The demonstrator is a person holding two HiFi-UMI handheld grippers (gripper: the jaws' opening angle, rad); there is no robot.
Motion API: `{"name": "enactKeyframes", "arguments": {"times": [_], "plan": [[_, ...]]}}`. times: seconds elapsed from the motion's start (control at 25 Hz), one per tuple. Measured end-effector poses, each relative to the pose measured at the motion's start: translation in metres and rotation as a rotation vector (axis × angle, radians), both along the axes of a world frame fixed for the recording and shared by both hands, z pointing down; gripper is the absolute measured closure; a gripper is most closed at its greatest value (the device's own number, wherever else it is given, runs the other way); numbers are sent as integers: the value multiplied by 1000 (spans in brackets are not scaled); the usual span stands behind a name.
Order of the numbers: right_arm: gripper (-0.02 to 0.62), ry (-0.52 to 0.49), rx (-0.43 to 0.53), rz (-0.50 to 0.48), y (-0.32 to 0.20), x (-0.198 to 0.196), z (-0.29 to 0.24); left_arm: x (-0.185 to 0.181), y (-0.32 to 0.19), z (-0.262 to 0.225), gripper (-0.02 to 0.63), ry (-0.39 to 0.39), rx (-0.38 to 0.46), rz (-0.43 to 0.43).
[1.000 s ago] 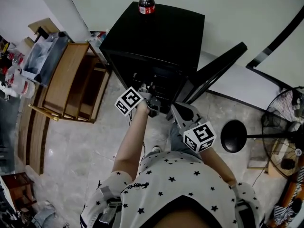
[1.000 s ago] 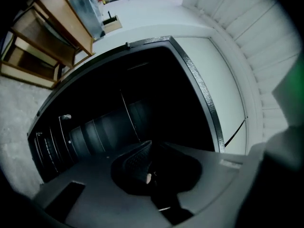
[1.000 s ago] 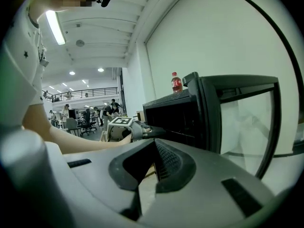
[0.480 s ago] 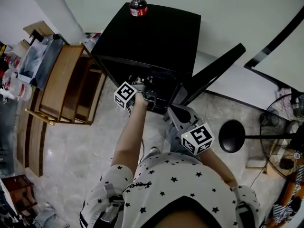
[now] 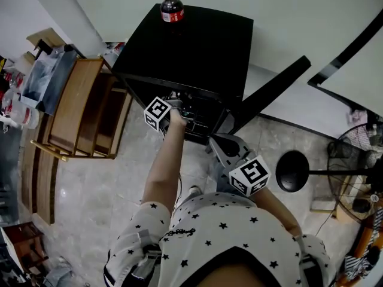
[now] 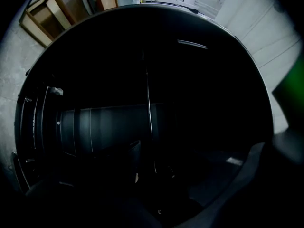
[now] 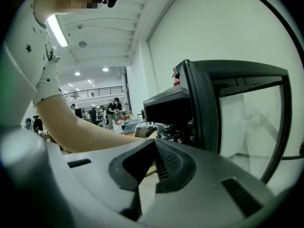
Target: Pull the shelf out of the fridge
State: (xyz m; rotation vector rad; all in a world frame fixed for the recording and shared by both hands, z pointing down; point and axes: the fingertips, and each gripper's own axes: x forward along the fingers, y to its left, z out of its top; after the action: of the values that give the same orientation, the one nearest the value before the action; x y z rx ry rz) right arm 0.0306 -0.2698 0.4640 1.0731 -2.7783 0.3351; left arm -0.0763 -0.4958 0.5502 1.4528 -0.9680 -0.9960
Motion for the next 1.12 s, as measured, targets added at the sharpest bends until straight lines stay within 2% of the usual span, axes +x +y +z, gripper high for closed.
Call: {"name": "enactKeyframes", "arguments": {"times": [0.16, 0.32, 0.52, 1.12], "plan": [[601, 6, -6, -5, 0, 1, 2, 3, -10, 1, 446, -12, -14, 8], [601, 8, -8, -2, -1, 2, 3, 7, -14, 3, 558, -54, -37, 10], [601, 6, -11, 3, 1, 2, 4, 6, -12, 4, 569, 0, -47, -1], [601, 2, -7, 16, 16, -7, 2, 1, 12, 6, 572, 17, -65, 3]]}}
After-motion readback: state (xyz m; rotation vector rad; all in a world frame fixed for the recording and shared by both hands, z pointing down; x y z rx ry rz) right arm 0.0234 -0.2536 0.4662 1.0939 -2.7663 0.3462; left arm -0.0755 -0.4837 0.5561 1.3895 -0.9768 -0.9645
